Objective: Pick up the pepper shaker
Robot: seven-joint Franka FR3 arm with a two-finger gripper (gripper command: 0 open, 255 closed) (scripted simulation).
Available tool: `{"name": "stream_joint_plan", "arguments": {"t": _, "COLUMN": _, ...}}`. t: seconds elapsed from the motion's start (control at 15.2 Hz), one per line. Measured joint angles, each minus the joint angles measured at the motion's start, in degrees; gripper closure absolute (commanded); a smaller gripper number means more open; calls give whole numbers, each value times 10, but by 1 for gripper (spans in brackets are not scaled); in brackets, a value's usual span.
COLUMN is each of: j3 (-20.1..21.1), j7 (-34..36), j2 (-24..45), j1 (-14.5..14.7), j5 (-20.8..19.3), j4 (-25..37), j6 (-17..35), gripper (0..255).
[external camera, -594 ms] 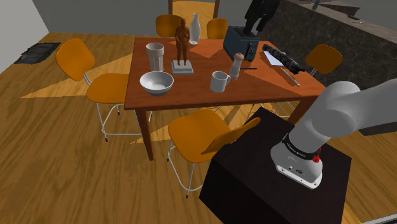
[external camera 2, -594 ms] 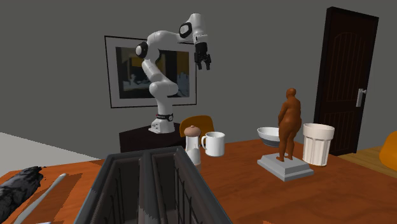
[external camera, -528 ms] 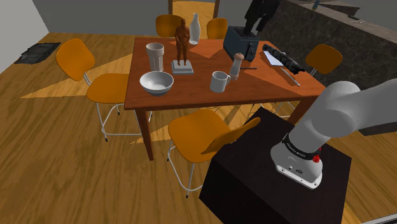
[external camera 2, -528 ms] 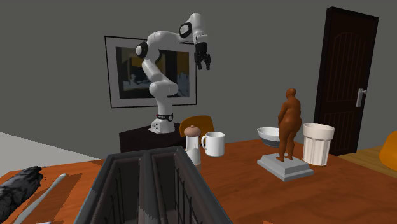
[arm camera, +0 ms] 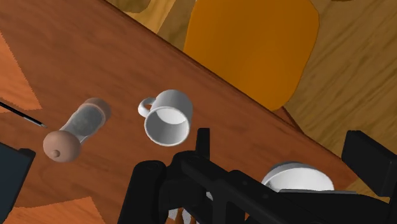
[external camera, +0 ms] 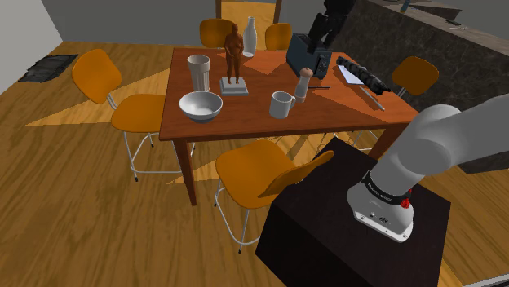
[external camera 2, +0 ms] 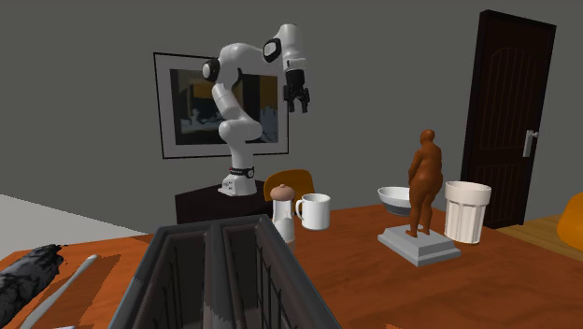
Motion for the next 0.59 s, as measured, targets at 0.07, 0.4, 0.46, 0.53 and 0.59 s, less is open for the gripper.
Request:
{"name": "stream_joint_plan", "arguments": {"t": 0.07, "j3": -9, "j7": -11, "j2": 12, "j1": -4, "j5": -7, "j4": -2, "j6": 12, "gripper": 0}}
{"name": "stream_joint_plan", "arguments": {"t": 0.4, "j3": -43, "j7": -53, "j2": 76, "j1": -21, "j5": -33, "j4": -2, "j6": 67, "gripper": 0}}
{"name": "stream_joint_plan", "arguments": {"t": 0.46, "j3": -50, "j7": -61, "j2": 95, "j1": -24, "j5": -37, "j4": 3, "j6": 79, "gripper": 0}}
{"name": "stream_joint_plan", "arguments": {"t": 0.53, "j3": -61, "j7": -74, "j2": 112, "j1": -29, "j5": -42, "j4": 9, "j6": 89, "gripper": 0}}
{"name": "stream_joint_plan", "arguments": {"t": 0.59, "j3": -67, "j7": -81, "j2": 126, "j1": -31, "j5": -45, "j4": 15, "j6": 97, "gripper": 0}}
